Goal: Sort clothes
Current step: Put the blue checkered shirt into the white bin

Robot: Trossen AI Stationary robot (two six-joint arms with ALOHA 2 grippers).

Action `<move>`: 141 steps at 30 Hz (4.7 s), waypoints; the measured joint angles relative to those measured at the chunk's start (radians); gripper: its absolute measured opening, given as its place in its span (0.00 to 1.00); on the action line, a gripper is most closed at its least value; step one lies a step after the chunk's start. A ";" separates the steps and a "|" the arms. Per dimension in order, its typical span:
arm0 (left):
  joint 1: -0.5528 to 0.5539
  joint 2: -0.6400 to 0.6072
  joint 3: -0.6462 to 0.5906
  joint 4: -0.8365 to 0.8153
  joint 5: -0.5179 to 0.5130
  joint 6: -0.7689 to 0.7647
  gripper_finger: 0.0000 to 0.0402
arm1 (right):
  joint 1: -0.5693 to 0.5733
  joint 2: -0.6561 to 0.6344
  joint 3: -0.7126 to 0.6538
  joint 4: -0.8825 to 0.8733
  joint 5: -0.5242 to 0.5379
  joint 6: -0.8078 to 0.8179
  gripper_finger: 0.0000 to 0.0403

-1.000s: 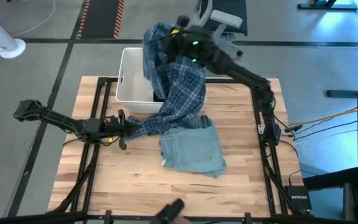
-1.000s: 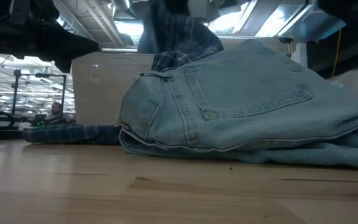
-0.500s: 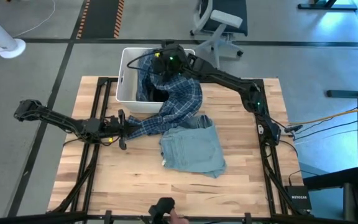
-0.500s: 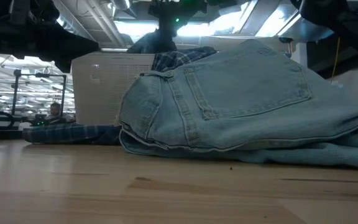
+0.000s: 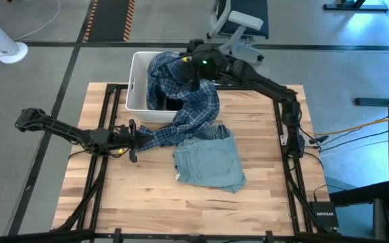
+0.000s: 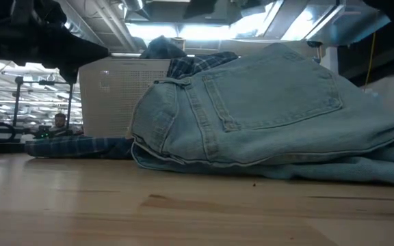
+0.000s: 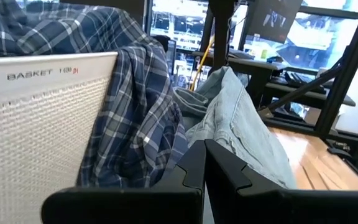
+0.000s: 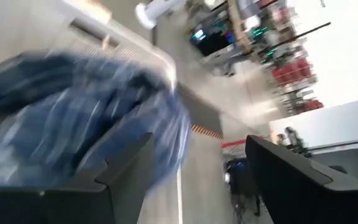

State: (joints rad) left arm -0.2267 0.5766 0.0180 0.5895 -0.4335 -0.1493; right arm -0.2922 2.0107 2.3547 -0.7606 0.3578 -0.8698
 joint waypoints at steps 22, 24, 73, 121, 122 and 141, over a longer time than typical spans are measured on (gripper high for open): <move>-0.001 0.001 0.000 -0.061 0.000 -0.113 0.00 | 0.221 -0.328 -0.419 -0.467 -0.084 0.211 0.67; -0.001 0.001 0.000 -0.059 0.000 -0.113 0.00 | 0.269 -0.371 -0.537 -0.406 -0.040 0.211 0.67; 0.000 -0.001 0.000 -0.055 -0.001 0.000 0.00 | 0.368 -0.165 -1.004 0.470 0.510 -0.550 0.07; 0.000 -0.001 0.000 -0.011 -0.002 0.079 0.00 | -0.060 -0.143 -0.236 0.528 0.052 -0.111 0.04; 0.000 -0.001 0.000 -0.006 -0.002 0.079 0.00 | -0.056 -0.126 -0.236 0.503 0.025 -0.094 0.04; 0.000 0.000 0.000 -0.010 -0.001 0.079 0.00 | -0.068 0.207 -0.238 0.291 -0.091 0.084 0.04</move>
State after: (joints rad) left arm -0.2266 0.5770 0.0181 0.5793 -0.4347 -0.0708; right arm -0.3607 2.2177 2.1166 -0.4697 0.2667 -0.7857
